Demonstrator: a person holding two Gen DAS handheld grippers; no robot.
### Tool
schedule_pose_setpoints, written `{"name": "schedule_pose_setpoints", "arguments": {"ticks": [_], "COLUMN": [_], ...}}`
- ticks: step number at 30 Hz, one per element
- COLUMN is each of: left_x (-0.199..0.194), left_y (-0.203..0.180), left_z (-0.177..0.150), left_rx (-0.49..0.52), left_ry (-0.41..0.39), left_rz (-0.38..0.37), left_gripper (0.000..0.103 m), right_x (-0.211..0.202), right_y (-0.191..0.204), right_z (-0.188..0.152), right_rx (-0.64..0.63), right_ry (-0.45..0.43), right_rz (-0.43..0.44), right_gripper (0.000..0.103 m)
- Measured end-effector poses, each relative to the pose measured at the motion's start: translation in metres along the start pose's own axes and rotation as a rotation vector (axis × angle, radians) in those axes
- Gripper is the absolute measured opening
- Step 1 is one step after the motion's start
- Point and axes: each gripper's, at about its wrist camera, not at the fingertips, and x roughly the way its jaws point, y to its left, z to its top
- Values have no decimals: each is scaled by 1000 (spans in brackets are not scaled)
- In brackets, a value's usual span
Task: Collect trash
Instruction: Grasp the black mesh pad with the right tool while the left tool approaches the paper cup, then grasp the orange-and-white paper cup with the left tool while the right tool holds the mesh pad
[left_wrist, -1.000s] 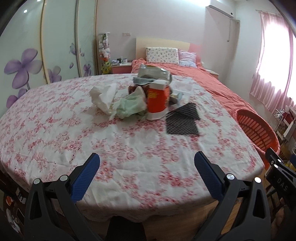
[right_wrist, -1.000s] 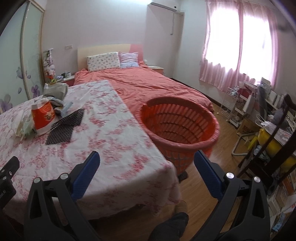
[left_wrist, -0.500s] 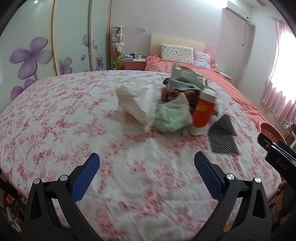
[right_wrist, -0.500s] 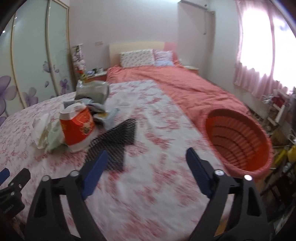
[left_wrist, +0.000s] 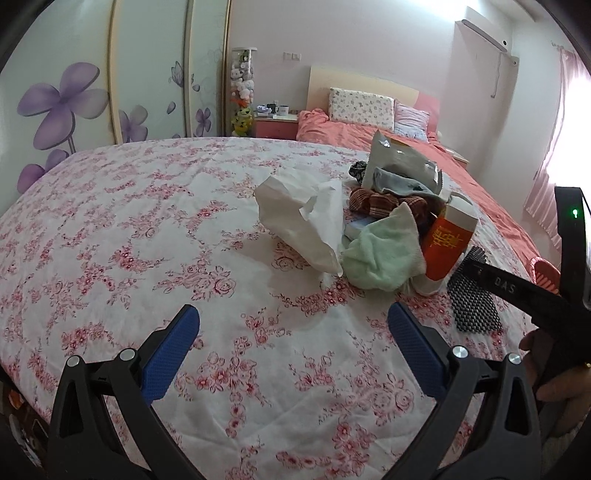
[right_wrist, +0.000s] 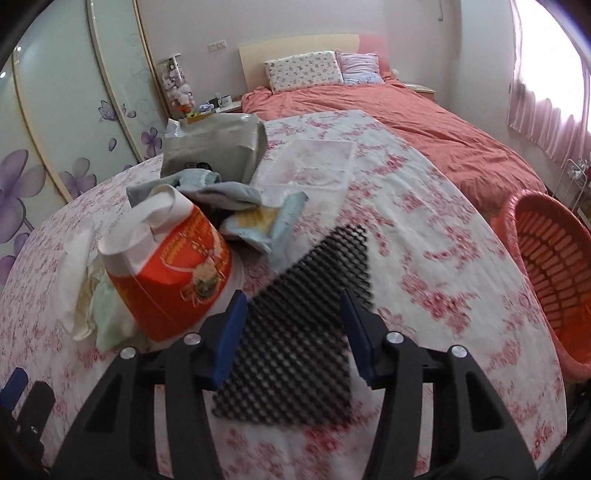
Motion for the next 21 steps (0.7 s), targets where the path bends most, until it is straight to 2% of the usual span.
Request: {"name": "schedule_pose_setpoints", "arguments": {"ticks": [3,8,13,21], "left_x": [4,6,9,4], "left_y": [0,-1,-3,-25], "left_z": [2,6,9,16], "left_rx": [-5,-6,-8,36], "left_ry": [8,12,12,-4], "left_rz": [-9,-20,-29,-74], "left_gripper": [101,101,100,99], "right_x": [8,10,8,-7], "right_y": [4,4,-10,-31], "right_z": [2,2,1,-2], "right_rx": [-4,-33,-10,7], "right_ry": [32,39,38,-6], "right_rz": [-5,-67,-48,-25], "right_gripper": [51,28,8,5]}}
